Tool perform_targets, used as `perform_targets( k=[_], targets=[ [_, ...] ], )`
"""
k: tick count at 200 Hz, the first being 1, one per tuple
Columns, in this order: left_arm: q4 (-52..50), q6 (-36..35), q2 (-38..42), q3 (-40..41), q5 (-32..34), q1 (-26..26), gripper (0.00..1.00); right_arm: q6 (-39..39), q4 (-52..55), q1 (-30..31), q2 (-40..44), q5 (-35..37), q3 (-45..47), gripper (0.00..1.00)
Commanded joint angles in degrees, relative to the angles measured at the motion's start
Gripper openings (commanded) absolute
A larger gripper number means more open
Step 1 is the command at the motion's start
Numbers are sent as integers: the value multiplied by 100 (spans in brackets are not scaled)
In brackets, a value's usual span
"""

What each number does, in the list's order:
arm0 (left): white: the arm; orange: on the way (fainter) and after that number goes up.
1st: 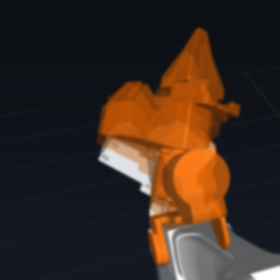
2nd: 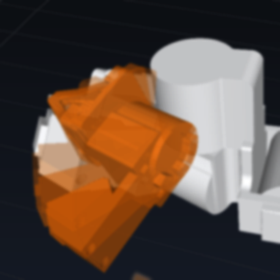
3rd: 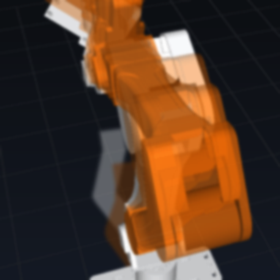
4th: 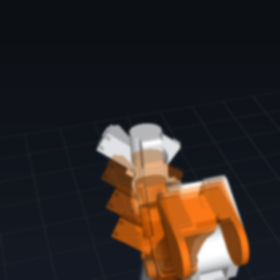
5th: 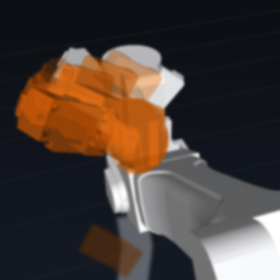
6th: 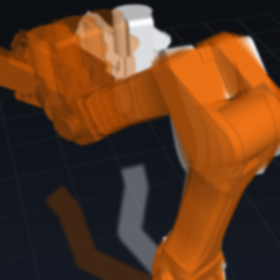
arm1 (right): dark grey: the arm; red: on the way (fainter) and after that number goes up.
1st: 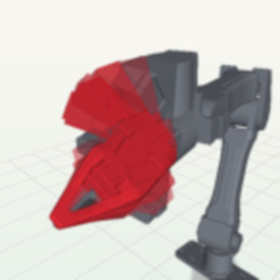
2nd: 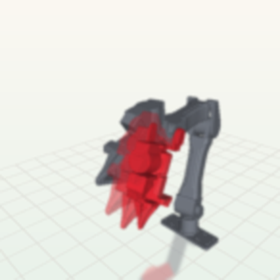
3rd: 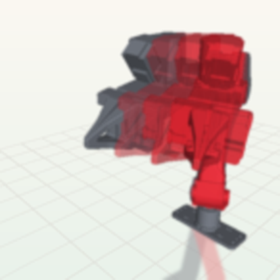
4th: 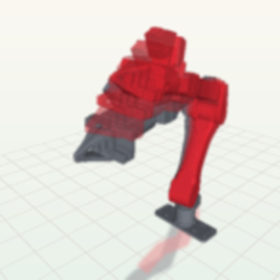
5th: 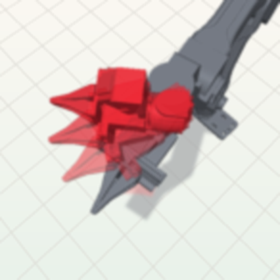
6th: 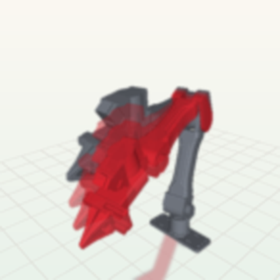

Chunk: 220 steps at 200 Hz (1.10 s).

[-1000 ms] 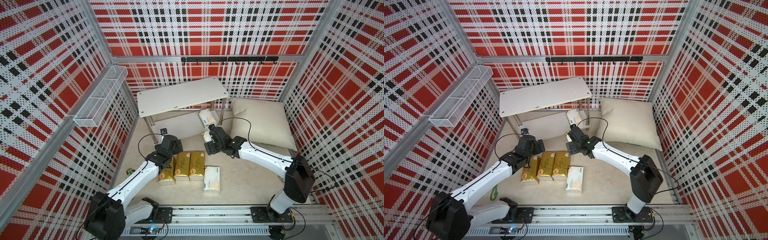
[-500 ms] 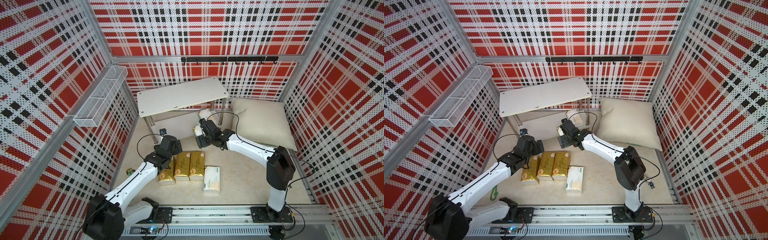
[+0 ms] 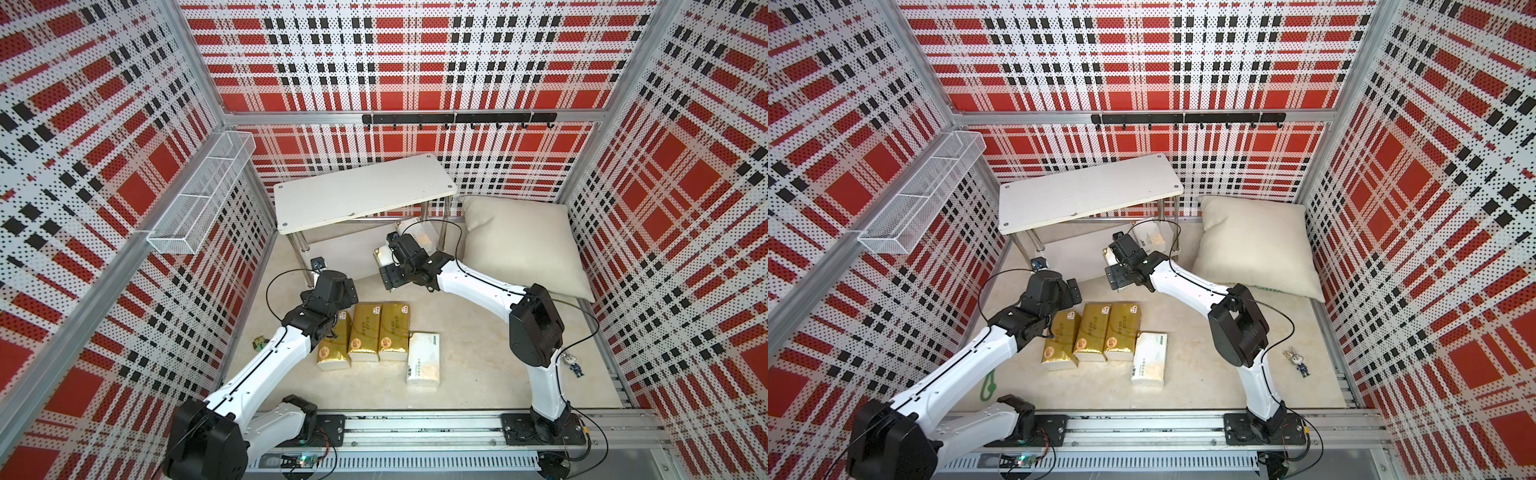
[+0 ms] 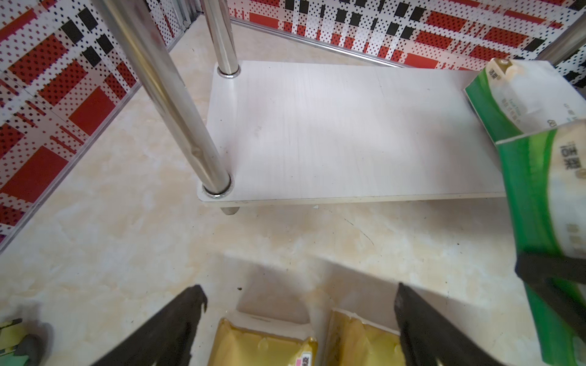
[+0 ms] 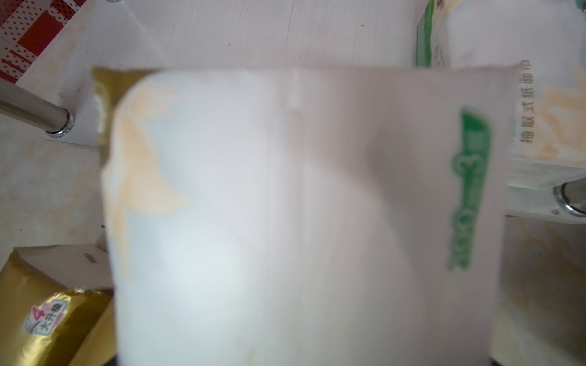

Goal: Place the tissue boxes on the shelf by color
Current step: Place a box of tissues on the shelf.

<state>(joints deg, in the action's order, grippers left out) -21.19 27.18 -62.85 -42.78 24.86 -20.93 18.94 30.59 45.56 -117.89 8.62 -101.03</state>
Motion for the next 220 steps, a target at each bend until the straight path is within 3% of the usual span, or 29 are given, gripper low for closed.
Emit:
perform_targets(
  k=[1, 86, 220],
  targets=[
    [-130, -46, 113, 31, 13, 125, 98, 40, -81, -38, -194, -36, -258, 90],
    [-266, -195, 165, 17, -78, 324, 98, -31, 94, -47, -1026, -13, -1346, 90],
    [-297, -206, 201, 10, -34, 361, 98, -39, -20, -116, -1761, 89, -2186, 90]
  ],
)
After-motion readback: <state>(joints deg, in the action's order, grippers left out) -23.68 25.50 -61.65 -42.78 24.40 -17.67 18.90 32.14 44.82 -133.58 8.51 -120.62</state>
